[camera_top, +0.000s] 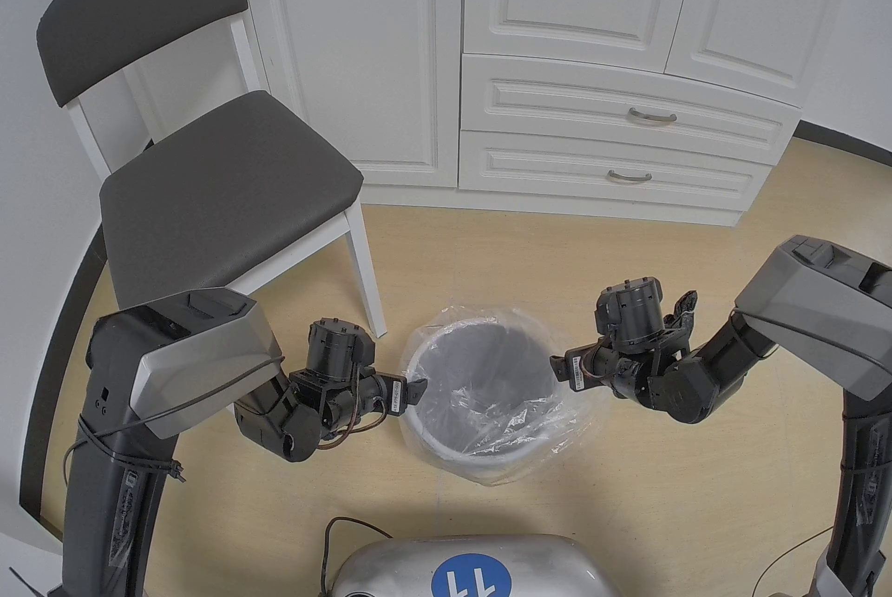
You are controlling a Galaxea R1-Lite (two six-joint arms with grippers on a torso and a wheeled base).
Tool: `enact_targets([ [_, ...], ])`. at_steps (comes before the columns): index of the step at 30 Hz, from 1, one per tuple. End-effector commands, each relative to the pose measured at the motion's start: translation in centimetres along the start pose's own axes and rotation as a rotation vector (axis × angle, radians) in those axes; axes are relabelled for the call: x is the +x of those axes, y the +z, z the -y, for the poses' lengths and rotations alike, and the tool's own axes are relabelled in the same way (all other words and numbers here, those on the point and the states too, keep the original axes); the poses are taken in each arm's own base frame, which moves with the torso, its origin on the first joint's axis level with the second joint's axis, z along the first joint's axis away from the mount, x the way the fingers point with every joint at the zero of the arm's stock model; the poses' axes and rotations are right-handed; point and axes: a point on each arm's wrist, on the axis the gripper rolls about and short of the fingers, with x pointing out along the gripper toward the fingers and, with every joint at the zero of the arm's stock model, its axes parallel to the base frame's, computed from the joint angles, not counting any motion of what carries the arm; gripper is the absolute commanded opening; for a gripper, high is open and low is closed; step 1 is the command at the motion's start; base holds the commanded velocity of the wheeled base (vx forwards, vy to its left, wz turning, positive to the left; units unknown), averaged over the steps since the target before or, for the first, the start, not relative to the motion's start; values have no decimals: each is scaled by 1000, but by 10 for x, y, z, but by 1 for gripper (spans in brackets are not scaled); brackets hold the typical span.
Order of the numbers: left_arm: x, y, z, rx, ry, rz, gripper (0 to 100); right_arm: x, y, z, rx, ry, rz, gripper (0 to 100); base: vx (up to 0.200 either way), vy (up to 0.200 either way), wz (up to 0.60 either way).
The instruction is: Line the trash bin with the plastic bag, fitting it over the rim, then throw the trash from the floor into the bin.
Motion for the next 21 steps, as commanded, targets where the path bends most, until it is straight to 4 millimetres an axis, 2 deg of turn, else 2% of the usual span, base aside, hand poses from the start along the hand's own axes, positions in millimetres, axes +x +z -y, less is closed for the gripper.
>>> enact_targets([
  [1, 0, -1, 0, 0, 0, -2, 100, -13, 16, 13, 31, -3, 31, 100, 0, 0, 0],
  [5, 0, -1, 0, 0, 0, -2, 100, -6, 8, 23, 19, -27, -19, 100, 0, 0, 0],
  [10, 0, -2, 0, 0, 1, -6, 100, 11, -15, 40, -67, -60, -146, 100, 0, 0, 0],
  [12, 1, -3, 0, 0, 1, -6, 100, 27, -33, 41, -92, -45, -193, 100, 0, 0, 0],
  [14, 1, -3, 0, 0, 1, -6, 100, 33, -38, 39, -94, -40, -205, 100, 0, 0, 0],
  [15, 1, -3, -1, -2, 1, -6, 100, 49, -48, 36, -95, -40, -224, 100, 0, 0, 0],
  [18, 1, -3, -1, -3, 2, -6, 100, 74, -63, 39, -78, -55, -250, 100, 0, 0, 0],
  [21, 2, -2, -3, -5, 6, -3, 100, 84, -60, 42, -22, -33, -277, 100, 0, 0, 0],
])
